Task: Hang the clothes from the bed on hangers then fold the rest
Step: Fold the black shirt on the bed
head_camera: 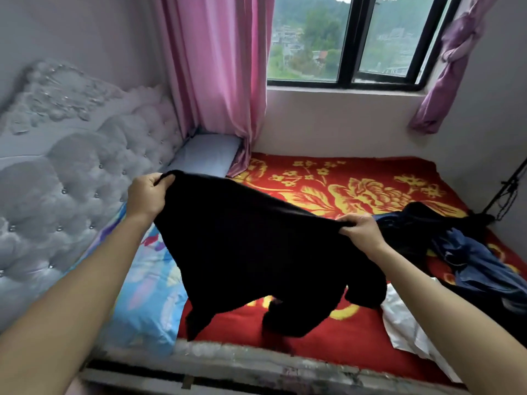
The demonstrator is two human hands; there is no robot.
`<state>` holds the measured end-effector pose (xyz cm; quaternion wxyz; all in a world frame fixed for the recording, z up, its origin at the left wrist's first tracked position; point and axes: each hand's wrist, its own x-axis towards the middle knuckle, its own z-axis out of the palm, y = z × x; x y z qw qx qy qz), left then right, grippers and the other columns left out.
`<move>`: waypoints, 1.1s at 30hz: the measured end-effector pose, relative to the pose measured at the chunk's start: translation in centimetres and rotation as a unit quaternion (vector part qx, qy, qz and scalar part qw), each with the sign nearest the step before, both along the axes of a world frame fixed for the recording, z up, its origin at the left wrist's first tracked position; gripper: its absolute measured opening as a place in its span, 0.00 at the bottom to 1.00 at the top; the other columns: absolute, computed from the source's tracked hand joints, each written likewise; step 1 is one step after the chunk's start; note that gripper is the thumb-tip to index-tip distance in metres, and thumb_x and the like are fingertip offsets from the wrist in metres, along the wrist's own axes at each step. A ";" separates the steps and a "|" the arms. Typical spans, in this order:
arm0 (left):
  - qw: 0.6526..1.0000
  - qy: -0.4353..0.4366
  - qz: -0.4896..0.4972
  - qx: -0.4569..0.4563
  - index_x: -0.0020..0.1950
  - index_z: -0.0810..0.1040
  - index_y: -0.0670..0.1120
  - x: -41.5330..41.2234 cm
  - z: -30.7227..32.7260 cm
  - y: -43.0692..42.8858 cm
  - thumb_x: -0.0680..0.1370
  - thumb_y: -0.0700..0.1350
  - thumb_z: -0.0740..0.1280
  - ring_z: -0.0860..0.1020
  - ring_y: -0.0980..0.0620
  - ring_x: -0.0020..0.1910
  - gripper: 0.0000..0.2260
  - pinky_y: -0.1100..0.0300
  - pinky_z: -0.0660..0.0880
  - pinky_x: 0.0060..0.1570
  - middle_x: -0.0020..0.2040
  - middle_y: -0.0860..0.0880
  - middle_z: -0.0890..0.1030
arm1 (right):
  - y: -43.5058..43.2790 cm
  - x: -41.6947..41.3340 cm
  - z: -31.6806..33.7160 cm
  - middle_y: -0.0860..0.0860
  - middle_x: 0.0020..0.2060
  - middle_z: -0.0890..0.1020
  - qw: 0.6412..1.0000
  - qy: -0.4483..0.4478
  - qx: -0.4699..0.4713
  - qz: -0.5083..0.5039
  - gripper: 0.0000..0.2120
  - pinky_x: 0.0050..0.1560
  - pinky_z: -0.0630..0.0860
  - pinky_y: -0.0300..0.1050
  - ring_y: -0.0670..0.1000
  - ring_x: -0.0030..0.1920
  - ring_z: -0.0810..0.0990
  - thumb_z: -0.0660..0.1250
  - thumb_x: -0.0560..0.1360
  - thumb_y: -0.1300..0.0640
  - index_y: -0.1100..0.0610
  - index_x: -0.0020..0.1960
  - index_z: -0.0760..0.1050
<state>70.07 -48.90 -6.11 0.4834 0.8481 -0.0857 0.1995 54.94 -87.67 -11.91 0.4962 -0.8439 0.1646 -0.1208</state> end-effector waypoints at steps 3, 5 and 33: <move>0.999 0.002 0.000 0.037 0.41 0.77 0.39 2.0 -1.1 0.9 0.78 0.42 0.65 0.68 0.68 0.22 0.09 0.68 0.62 0.28 0.28 0.46 0.70 | -0.8 2.0 -0.3 0.50 0.35 0.80 0.999 -0.003 -0.023 -0.023 0.07 0.33 0.73 0.34 0.50 0.35 0.78 0.67 0.71 0.70 0.62 0.45 0.80; 1.000 0.008 -0.001 0.023 0.42 0.77 0.35 3.6 -1.4 0.8 0.79 0.42 0.65 0.68 0.66 0.22 0.11 0.66 0.62 0.29 0.27 0.46 0.69 | -1.2 3.2 0.1 0.50 0.33 0.80 0.999 -0.006 -0.034 -0.026 0.07 0.30 0.71 0.32 0.49 0.32 0.77 0.68 0.70 0.70 0.61 0.45 0.79; 0.956 -0.006 -0.292 -0.007 0.44 0.83 0.49 15.1 6.8 -8.6 0.73 0.36 0.70 0.75 0.69 0.29 0.07 0.77 0.69 0.35 0.29 0.61 0.80 | 11.0 19.9 -9.9 0.44 0.51 0.80 0.977 0.157 0.025 0.138 0.17 0.55 0.74 0.40 0.49 0.57 0.78 0.71 0.71 0.62 0.52 0.58 0.76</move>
